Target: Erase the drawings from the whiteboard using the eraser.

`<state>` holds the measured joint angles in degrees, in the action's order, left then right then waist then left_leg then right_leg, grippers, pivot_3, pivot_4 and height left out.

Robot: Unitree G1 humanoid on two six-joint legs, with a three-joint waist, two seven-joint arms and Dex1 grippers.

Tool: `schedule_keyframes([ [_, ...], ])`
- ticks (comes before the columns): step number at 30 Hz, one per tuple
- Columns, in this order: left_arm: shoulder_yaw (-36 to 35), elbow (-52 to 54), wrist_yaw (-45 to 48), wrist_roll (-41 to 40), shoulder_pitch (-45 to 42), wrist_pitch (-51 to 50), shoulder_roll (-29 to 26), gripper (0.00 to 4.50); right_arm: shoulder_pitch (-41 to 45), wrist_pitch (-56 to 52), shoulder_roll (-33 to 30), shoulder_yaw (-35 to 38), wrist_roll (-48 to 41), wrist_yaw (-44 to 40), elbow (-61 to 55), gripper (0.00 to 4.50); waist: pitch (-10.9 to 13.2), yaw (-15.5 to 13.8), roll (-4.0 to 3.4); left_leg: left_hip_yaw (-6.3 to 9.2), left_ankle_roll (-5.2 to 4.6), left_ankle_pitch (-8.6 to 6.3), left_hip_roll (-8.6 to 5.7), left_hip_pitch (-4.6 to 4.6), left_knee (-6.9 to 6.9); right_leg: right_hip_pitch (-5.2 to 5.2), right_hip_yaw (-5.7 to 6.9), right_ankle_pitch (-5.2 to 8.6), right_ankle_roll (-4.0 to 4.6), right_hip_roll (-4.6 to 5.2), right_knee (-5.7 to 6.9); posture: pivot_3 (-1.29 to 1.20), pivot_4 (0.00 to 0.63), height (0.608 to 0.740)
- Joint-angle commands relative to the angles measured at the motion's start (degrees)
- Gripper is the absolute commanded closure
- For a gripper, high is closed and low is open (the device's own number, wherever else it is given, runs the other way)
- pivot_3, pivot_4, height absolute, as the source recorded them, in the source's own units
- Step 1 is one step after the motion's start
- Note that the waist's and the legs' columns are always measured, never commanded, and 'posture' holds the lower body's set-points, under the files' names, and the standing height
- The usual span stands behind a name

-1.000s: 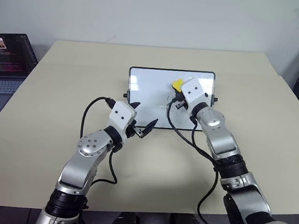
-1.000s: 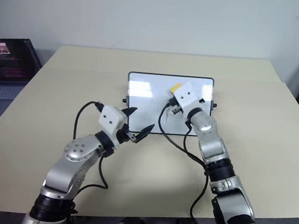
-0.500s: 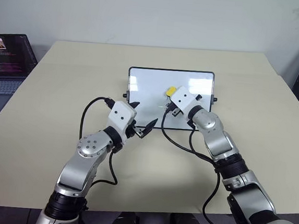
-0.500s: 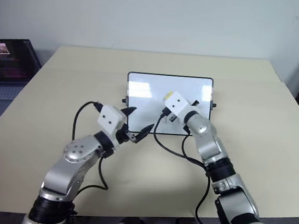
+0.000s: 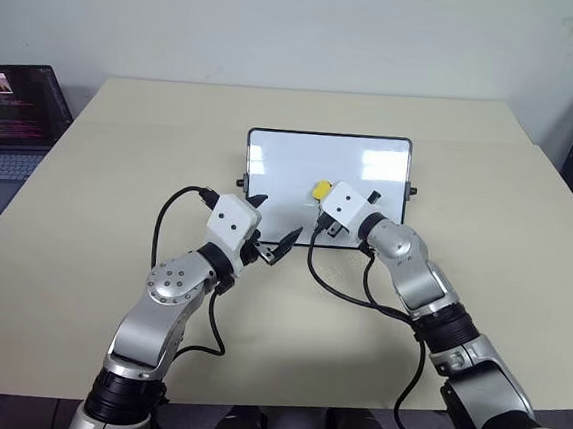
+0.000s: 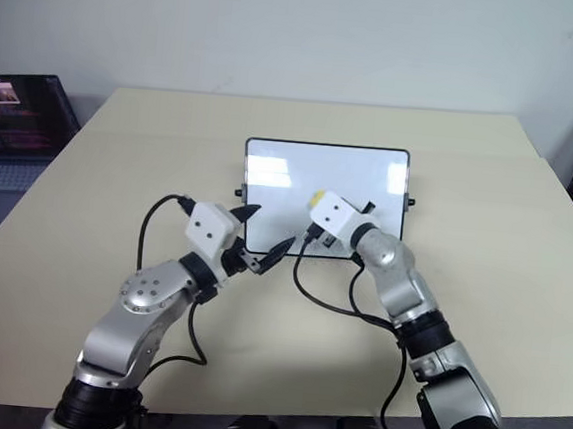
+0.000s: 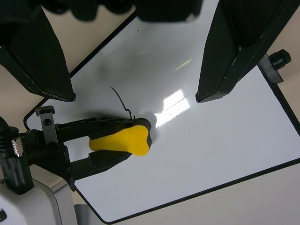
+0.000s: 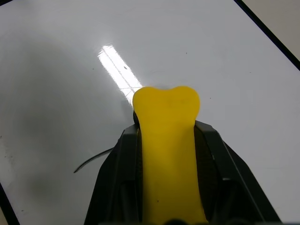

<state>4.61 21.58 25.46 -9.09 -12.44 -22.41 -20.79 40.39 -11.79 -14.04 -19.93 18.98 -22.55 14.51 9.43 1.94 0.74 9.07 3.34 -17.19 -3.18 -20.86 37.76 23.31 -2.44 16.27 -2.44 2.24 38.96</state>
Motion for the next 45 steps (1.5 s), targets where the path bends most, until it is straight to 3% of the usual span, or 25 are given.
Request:
schedule_keyframes([
  [1, -0.9, 1.3, -0.4, -0.3, -0.2, 1.0, 0.3, 0.0, 0.3, 0.1, -0.3, 0.4, 0.3, -0.3, -0.3, 3.36, 0.0, 0.0, 0.0, 0.0, 0.0, 0.0, 0.0, 0.0, 0.0, 0.0, 0.0, 0.0, 0.0, 0.0, 0.0, 0.0, 0.15, 0.74],
  [14, -0.3, 0.8, -0.2, 0.1, 0.4, 1.7, 1.0, 0.0, 6.4, 1.9, -0.6, 3.7, -0.5, 3.5, 8.8, 3.36, 0.0, -0.1, 0.0, 0.03, -0.01, 0.02, -0.01, 0.05, 0.08, -0.09, 0.04, -0.09, -0.01, -0.02, 0.03, 0.0, 0.15, 0.74],
  [25, -0.4, 0.6, 0.3, 0.0, -0.2, 1.4, 0.8, 0.0, 6.8, 1.8, -0.2, 4.7, -0.7, 5.0, 9.5, 3.36, 0.0, -0.1, 0.0, 0.05, 0.0, 0.04, -0.01, 0.05, 0.1, -0.1, 0.04, -0.14, -0.01, -0.02, 0.03, 0.0, 0.15, 0.74],
  [33, -0.5, 0.2, 0.8, -0.1, -0.6, 1.5, 0.5, 0.0, 3.8, -1.3, 1.8, 6.5, -3.7, 3.9, 3.4, 3.36, 0.0, -0.1, 0.0, 0.05, 0.0, 0.04, 0.0, 0.04, 0.09, -0.1, 0.04, -0.14, -0.01, -0.02, 0.02, 0.0, 0.15, 0.74],
  [37, -0.8, 1.2, 0.9, -0.3, -0.3, 1.1, 0.1, 0.0, 2.0, -7.3, 3.9, 9.5, -8.0, 2.5, -3.6, 3.36, 0.0, -0.1, 0.0, 0.05, 0.0, 0.03, 0.0, 0.0, 0.07, -0.06, 0.02, -0.13, -0.01, -0.02, -0.02, 0.0, 0.15, 0.74],
  [43, -2.5, 5.6, 1.4, -1.5, 0.9, -1.3, -1.9, 0.0, -0.1, -16.2, 1.8, 11.1, -9.6, 0.4, -14.0, 3.36, 0.0, -0.1, -0.01, 0.06, 0.01, 0.03, 0.0, -0.07, 0.03, 0.02, 0.01, -0.13, -0.02, -0.01, -0.09, 0.0, 0.15, 0.74],
  [45, -4.8, 9.8, 1.6, -3.1, 3.1, -4.2, -3.3, 0.0, -1.9, -24.9, 2.2, 14.9, -14.1, -1.0, -20.4, 3.36, 0.0, -0.1, -0.01, 0.05, 0.0, 0.02, 0.0, -0.07, 0.02, 0.02, 0.01, -0.12, -0.02, -0.01, -0.1, 0.0, 0.15, 0.74],
])
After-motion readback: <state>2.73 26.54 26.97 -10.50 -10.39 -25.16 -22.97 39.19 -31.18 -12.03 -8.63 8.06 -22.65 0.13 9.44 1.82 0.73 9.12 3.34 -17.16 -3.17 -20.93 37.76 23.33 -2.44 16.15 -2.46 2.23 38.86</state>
